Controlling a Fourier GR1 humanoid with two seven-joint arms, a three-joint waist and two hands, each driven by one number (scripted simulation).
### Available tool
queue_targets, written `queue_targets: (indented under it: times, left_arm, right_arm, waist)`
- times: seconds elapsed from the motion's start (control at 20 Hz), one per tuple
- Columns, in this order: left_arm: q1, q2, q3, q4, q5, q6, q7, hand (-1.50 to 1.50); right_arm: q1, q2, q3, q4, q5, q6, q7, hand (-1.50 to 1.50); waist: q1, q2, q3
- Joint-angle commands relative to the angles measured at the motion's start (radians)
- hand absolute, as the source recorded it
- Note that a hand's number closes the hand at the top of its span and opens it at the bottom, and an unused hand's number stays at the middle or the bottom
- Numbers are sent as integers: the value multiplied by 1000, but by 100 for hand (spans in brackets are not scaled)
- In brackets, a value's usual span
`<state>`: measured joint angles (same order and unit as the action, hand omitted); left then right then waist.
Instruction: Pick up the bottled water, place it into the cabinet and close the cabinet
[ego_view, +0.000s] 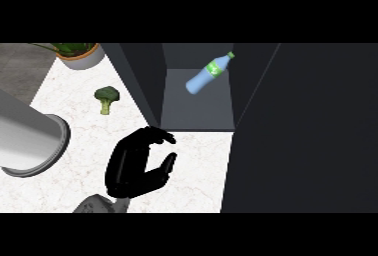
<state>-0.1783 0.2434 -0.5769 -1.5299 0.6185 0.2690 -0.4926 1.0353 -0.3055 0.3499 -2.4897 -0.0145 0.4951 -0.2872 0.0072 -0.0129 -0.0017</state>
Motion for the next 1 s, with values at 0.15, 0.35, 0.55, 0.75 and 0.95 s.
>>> queue_targets:
  times: [0.15, 0.35, 0.55, 0.75, 0.95]
  left_arm:
    - [128, 125, 88, -148, 50, -18, 25, -150]
    - [269, 180, 117, -238, 95, -59, -9, -150]
    - [342, 221, 160, -276, 160, -126, -16, -150]
    - [371, 251, 213, -295, 199, -142, -11, -150]
    - [413, 303, 262, -302, 223, -199, -28, -150]
  right_arm:
    - [-38, -76, 40, -180, 146, 37, 24, 150]
    - [16, -122, 135, -215, 189, 61, 34, 150]
    - [-75, -166, 235, -180, 214, 100, 81, 150]
    - [-147, -171, 326, -192, 242, 91, 135, 150]
    - [-221, -200, 344, -196, 234, 90, 171, 150]
  waist:
    - [-1, 2, -1]
    - [-8, -6, -3]
    - [18, -4, -6]
    - [17, -7, -9]
    - [40, -5, -13]
